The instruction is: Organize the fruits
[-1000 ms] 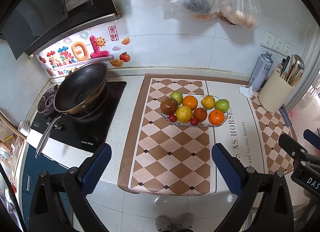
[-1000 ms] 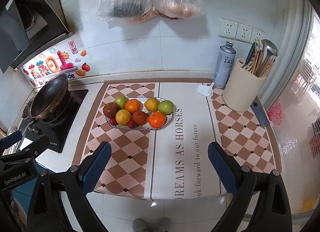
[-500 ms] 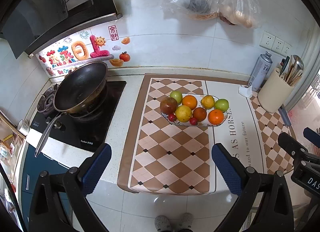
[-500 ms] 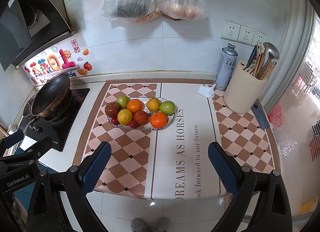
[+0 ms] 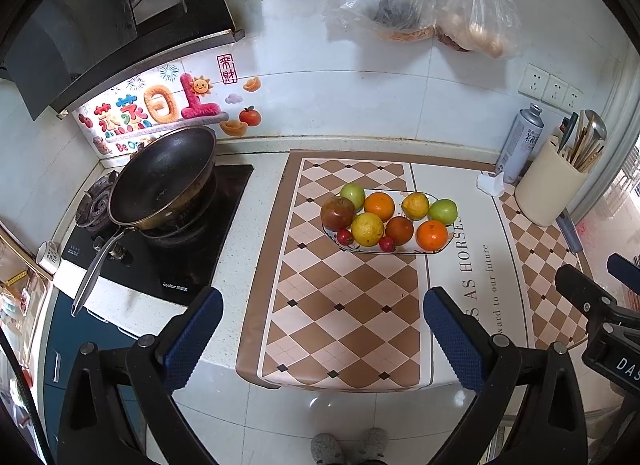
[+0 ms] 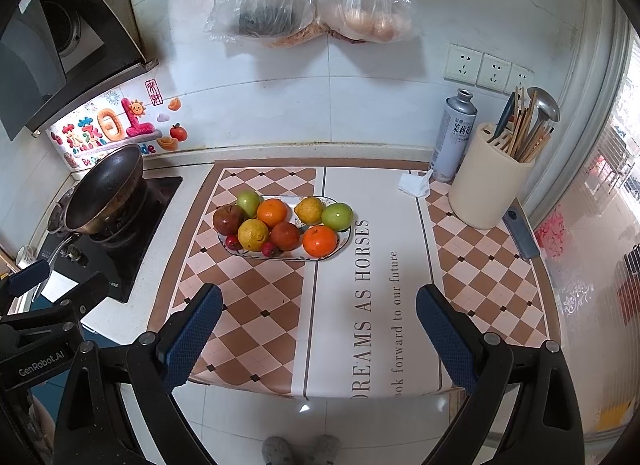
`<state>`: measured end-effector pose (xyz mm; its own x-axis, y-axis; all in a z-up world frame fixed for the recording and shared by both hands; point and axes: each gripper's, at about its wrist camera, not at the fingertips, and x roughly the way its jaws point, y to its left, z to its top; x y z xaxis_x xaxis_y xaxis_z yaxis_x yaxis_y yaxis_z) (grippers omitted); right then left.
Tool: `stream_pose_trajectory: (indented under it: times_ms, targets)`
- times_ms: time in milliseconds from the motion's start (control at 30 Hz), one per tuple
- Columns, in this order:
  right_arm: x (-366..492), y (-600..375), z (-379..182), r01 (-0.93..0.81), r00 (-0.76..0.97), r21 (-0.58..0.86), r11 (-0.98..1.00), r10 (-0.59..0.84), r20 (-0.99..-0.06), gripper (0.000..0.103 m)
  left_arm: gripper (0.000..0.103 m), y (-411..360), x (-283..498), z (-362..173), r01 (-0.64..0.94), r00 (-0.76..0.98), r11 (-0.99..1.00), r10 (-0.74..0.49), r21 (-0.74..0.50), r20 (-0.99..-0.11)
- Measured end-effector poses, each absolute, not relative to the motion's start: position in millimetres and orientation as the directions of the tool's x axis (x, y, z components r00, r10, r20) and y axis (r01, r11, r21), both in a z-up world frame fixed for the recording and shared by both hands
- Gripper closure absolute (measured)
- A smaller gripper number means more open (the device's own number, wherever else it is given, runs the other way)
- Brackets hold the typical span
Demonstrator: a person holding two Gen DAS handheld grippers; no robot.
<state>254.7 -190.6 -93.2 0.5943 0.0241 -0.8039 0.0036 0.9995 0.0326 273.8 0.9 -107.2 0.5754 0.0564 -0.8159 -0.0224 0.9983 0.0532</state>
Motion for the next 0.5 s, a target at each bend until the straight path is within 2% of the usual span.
stream_pose_trajectory:
  times_ms: [500]
  targets:
    - [251.8,-191.5,-89.8,0.005,0.593,0.037,0.999,0.027,-0.805,0.003,0.0,0.3,273.3,-104.6,-0.017,0.579,0.998,0.055,0.056,-0.813]
